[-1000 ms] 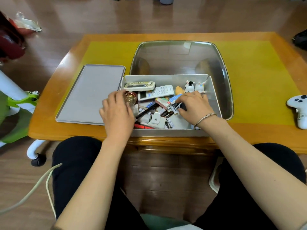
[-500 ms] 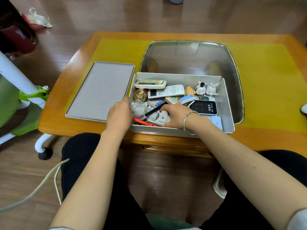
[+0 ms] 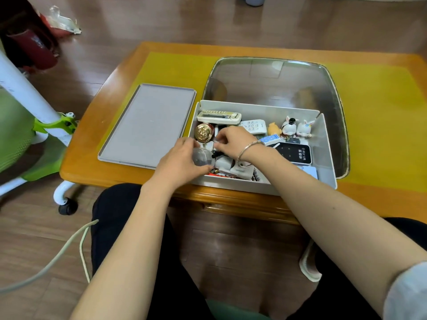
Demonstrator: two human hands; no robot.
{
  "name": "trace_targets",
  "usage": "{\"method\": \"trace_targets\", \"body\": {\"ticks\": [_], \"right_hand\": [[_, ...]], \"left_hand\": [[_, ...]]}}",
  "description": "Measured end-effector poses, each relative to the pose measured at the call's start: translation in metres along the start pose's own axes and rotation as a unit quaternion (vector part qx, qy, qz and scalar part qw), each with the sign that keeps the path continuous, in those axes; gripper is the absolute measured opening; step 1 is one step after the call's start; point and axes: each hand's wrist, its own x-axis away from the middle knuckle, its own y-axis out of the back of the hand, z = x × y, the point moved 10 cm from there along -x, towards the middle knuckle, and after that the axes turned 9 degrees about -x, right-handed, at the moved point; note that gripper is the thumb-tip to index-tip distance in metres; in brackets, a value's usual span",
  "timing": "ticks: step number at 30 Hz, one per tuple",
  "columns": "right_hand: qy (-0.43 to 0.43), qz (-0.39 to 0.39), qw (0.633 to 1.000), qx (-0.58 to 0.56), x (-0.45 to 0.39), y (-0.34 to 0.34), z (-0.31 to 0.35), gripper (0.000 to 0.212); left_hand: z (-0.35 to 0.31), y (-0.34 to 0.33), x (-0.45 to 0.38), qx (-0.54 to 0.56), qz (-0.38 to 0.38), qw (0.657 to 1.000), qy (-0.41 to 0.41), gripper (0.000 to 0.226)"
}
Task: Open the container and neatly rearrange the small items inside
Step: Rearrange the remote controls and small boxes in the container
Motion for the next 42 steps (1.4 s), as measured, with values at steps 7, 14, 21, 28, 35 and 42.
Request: {"method": "trace_targets", "body": {"ticks": [7, 14, 21, 28, 35, 42], "right_hand": [[-0.012, 0.068, 0.995, 0.074, -0.018, -0.025, 0.004, 0.035], [0.005, 0.055, 0.998, 0.042, -0.020, -0.027, 0.000, 0.044], [0.079, 0.016, 0.995, -0.060, -0.012, -0.015, 0.001, 0.042], [0.101, -0.074, 0.959, -0.255, 0.015, 0.026, 0.001, 0.046], [0.122, -0.159, 0.945, -0.257, 0.072, 0.061, -0.018, 0.044], [0.189, -0.252, 0.944, -0.101, 0.119, 0.079, -0.021, 0.039]], "left_hand": [[0.004, -0.003, 0.009, -0.005, -0.004, 1.000, 0.004, 0.063], [0.004, -0.004, 0.012, 0.034, -0.035, 0.998, 0.035, 0.060], [0.008, -0.005, 0.017, 0.039, -0.049, 0.995, 0.075, 0.054], [0.004, 0.006, 0.017, -0.005, -0.112, 0.988, 0.110, 0.057], [-0.052, 0.041, 0.031, 0.091, -0.257, 0.962, -0.017, 0.025], [-0.109, -0.001, 0.012, 0.293, -0.084, 0.951, -0.041, 0.041]]}}
